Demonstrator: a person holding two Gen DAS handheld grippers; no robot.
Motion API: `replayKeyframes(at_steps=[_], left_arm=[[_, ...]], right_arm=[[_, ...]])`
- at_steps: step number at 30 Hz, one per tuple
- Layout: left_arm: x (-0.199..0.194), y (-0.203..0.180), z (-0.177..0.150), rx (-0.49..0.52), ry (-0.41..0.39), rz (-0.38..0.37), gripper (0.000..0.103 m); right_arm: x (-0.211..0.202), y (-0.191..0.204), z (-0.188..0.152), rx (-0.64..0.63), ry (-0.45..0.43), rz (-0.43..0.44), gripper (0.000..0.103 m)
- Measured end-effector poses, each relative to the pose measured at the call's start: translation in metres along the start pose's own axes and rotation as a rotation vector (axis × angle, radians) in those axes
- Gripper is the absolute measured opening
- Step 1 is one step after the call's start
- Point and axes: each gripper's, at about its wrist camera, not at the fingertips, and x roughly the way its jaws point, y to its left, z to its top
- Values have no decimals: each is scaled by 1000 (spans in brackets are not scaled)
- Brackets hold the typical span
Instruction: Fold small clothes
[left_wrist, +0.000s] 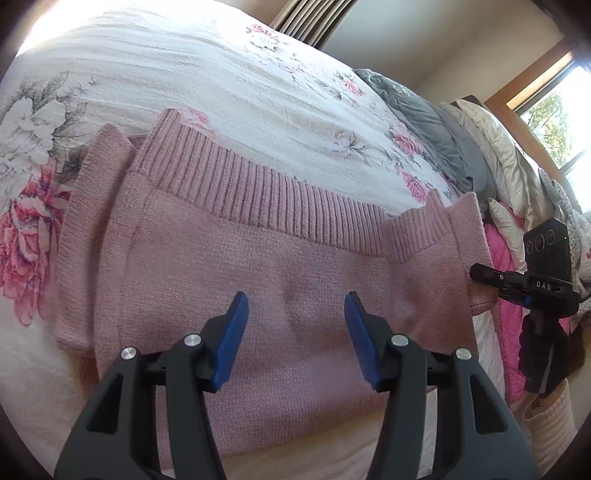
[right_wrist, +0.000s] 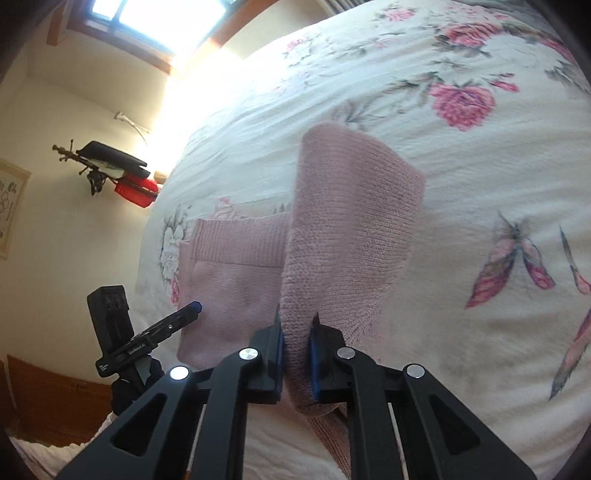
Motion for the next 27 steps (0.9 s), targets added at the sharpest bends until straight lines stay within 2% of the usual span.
replayKeyframes(at_steps=[4,8,10,11,12,15,17,19,20,21,23,27], left_arm=[[-13,11,-2,-13,-9,-16,54],[-22,21,-4,-28,-16,-22,54],[-25,26,-6,-40,-13,-27,54],[-25,28,-7,-43,-13,-28,54],[-26,30,-7,-46,-13,-28,54],[-27,32,-9,-51,-7,-33,54],[-26,31,-8,-55,-4,-39,54],[-29,30,-9,-58,-2,-56,54],[-28,27,-7,-59,-2,-67,54],[-27,24,-6,-60,-1,-81,54],[-22,15,-2,-61,7,-111,55],[-2,-6,3,-64,48,-155,57]], right_arm=[[48,48,3,-111,88,-51,10],[98,64,-2,-155,169,-140,12],[113,62,-4,-149,191,-158,19],[117,61,-6,-136,201,-150,31],[120,61,-7,-132,205,-131,38],[111,70,-13,-168,179,-138,39],[93,80,-20,-205,117,-176,45],[69,92,-29,-267,54,-224,60],[57,95,-36,-296,33,-249,74],[48,97,-44,-324,22,-278,81],[36,94,-59,-359,29,-331,81],[36,75,-92,-358,93,-369,82]])
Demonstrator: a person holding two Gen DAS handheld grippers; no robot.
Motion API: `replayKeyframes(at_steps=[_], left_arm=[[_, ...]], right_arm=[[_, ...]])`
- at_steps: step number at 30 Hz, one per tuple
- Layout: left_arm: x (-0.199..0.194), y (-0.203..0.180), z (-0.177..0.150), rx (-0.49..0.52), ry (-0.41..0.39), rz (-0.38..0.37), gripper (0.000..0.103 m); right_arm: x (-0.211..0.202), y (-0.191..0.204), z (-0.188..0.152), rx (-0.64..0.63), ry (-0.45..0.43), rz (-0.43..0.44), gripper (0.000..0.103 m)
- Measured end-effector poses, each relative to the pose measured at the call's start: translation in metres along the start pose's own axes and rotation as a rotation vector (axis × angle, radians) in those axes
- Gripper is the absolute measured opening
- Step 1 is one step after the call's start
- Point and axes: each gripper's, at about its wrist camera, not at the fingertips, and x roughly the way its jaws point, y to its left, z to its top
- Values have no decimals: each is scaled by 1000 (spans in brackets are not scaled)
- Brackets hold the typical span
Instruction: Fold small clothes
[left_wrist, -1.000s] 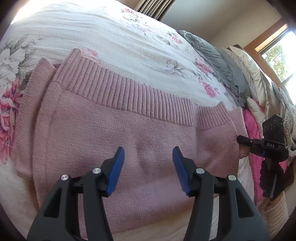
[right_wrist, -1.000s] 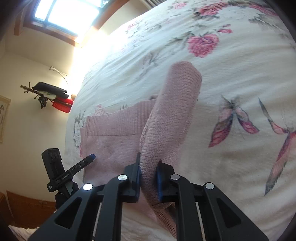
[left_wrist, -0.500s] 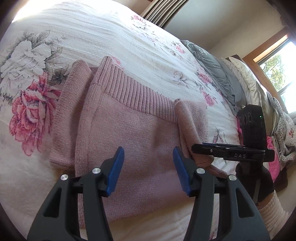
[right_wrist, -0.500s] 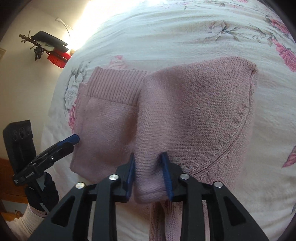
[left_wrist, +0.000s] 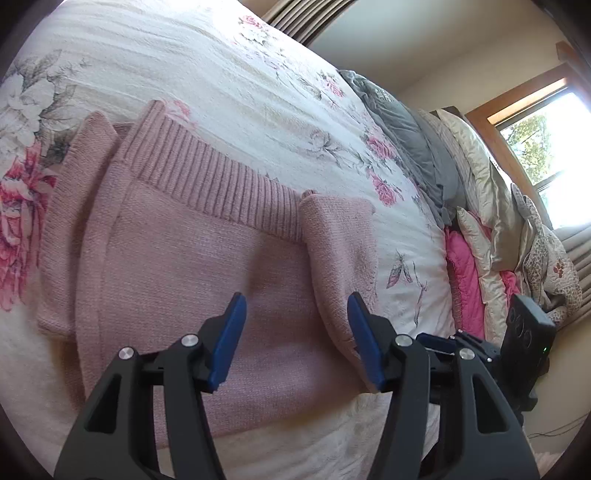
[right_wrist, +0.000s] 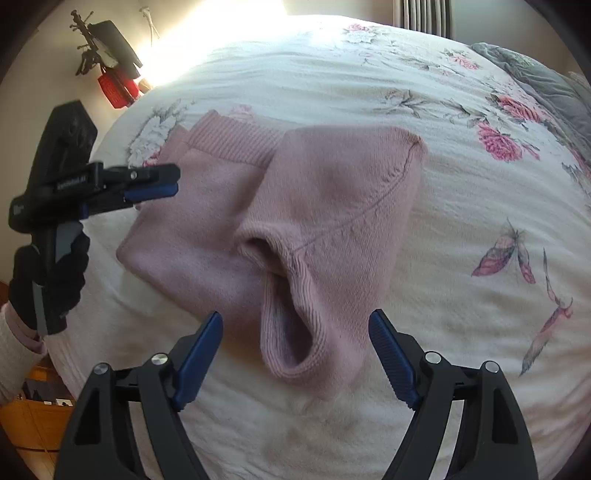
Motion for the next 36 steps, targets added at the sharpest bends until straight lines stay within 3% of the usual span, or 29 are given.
replayKeyframes(at_steps=[4,7,9,11,15,20,22,24,25,29,36], left_arm=[[31,-16,1,-9,60,-25,58],[53,-24,-1,-20,104,-37,59],[66,-25,-2,-48,131,-56,59],[77,-26,-1,-85,150,-81,59],[97,-26,1,-159,170,-145,63],[120,-30,15,-224,180,-210,62],[129,-31,21,-225,180,-199,50],[134,-30,26,-229,181,-199,21],[135,-29,29,-235,178,-213,21],[114,-40,37,-173,121,-219,17],[35,-52,53,-31,1,-196,17]], right_arm=[[21,-1,-15,25,21,7,75],[33,-8,-16,64,6,-10,50],[34,-15,-16,89,-6,-3,25],[27,-24,-17,112,-27,24,18],[-2,-38,-21,148,-100,120,16],[-19,-47,-25,155,-133,181,16],[-21,-49,-26,157,-140,190,16],[-21,-49,-26,164,-148,197,16],[-22,-46,-30,169,-154,205,16],[-27,-35,-25,164,-178,245,16],[-34,13,-5,92,-211,379,16]])
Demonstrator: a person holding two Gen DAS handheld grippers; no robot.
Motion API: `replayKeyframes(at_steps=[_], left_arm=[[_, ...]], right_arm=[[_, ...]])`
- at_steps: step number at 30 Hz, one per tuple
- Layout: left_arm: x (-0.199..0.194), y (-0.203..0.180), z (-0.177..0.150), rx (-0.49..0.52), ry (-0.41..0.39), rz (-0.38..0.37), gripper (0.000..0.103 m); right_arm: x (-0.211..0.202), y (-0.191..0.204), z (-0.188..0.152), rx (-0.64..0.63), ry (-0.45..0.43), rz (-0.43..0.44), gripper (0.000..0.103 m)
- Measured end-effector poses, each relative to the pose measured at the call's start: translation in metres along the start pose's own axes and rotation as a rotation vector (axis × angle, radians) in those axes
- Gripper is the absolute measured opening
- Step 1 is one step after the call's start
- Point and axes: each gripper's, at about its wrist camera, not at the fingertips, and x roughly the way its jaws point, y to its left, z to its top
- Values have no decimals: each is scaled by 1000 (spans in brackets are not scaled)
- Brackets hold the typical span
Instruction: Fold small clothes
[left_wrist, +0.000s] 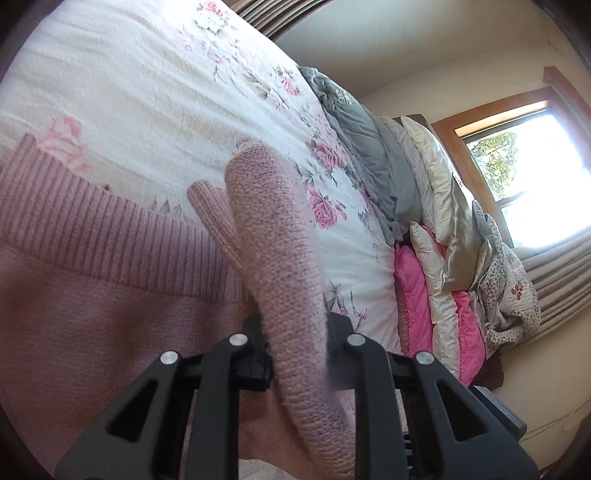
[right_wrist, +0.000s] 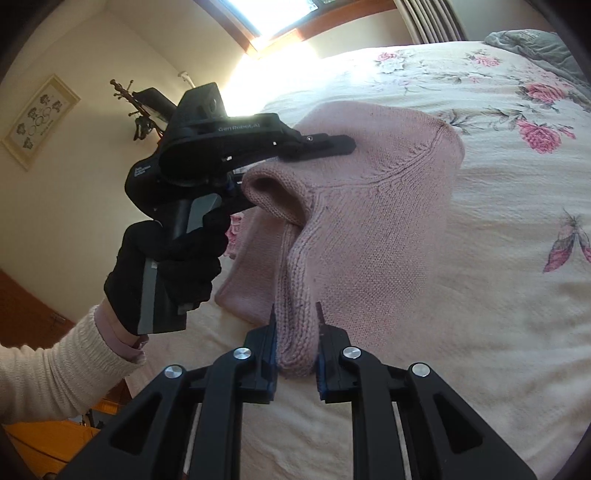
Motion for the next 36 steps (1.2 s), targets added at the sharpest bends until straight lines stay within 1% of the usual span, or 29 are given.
replayKeyframes(at_steps=[5,10,14,18,22,24,26,28,29,31,32,33,36], left_arm=[[-53,11,10,35,-45,60,17],[-91,41,17,21,-74,113,17],[-114,65,20,5,-100,137,17],[-127,91,21,-7,-119,171,17],[-132,121,17,-43,-133,179,17],[-129,137,15,-54,-120,202,17],[-120,153,11,-69,-92,225,17],[-116,166,7,-80,-89,240,19],[-116,170,7,-88,-98,229,19],[-118,173,6,-105,-108,212,21],[-120,174,5,-107,-110,211,23],[-121,173,5,-109,-110,216,25],[-136,171,1,-105,-119,234,25]], right_arm=[[37,38,11,-38,22,80,16],[81,74,17,-96,60,106,16],[109,89,20,-118,92,122,16],[136,100,22,-126,120,127,16],[169,109,16,-148,155,93,16],[186,109,11,-162,175,59,16],[203,106,6,-155,208,29,17],[214,100,-1,-141,223,23,18],[218,99,-2,-135,225,30,22],[221,97,-6,-129,224,64,33],[221,97,-7,-125,227,89,43],[221,101,-11,-127,230,104,49],[205,106,-15,-145,235,131,50]])
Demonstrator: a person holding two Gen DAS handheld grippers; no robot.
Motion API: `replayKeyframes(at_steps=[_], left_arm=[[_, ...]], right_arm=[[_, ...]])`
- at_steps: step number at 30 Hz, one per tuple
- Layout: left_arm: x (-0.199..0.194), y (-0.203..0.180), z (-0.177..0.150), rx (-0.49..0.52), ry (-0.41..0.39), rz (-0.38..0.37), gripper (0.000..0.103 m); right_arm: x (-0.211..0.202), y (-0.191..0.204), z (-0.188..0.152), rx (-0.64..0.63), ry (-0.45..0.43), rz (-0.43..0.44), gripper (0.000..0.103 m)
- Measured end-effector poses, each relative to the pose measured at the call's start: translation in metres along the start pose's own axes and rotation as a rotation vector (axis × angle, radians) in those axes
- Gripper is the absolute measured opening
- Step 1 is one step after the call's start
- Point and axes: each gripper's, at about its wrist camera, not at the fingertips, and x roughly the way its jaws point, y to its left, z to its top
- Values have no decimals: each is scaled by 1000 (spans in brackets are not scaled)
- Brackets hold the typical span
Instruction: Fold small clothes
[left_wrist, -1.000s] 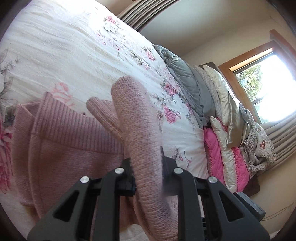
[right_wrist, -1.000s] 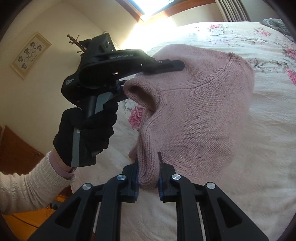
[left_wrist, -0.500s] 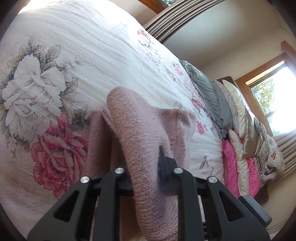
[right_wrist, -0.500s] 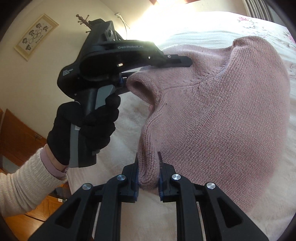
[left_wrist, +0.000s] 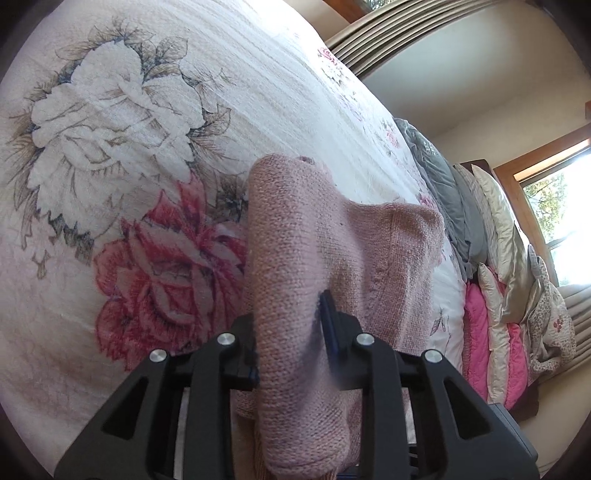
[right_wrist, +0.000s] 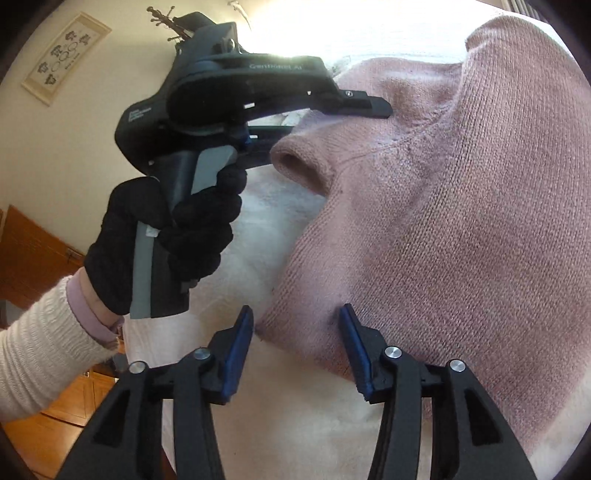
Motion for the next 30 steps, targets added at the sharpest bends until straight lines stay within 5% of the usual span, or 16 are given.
replayKeyframes(at_steps=[3,9,13,16,21,25,28,30], left_arm=[[-24,-7,-11,14,-21,20,31],[-65,-35,-60,59,-22,61,37],[-61,-54,-97,97,10,91,37],[-42,-51,-112,110,39,157,36],[-29,-37,-116,55,58,146,25],[-22,-44,-119,99,73,150,25],[-6,-42,-123,152,92,210,24],[-5,-39,-122,144,97,197,24]], right_arm=[[-32,0,-16,23,-41,21,49],[-93,-45,-39,234,-138,-142,63],[-92,-88,-45,362,-76,-183,66],[-74,-106,-45,451,-49,-133,65],[-83,-131,-50,539,-57,-82,8],[-90,-140,-57,553,-7,-140,3],[-76,-142,-65,517,79,-282,0],[-74,-146,-72,554,49,-188,0]])
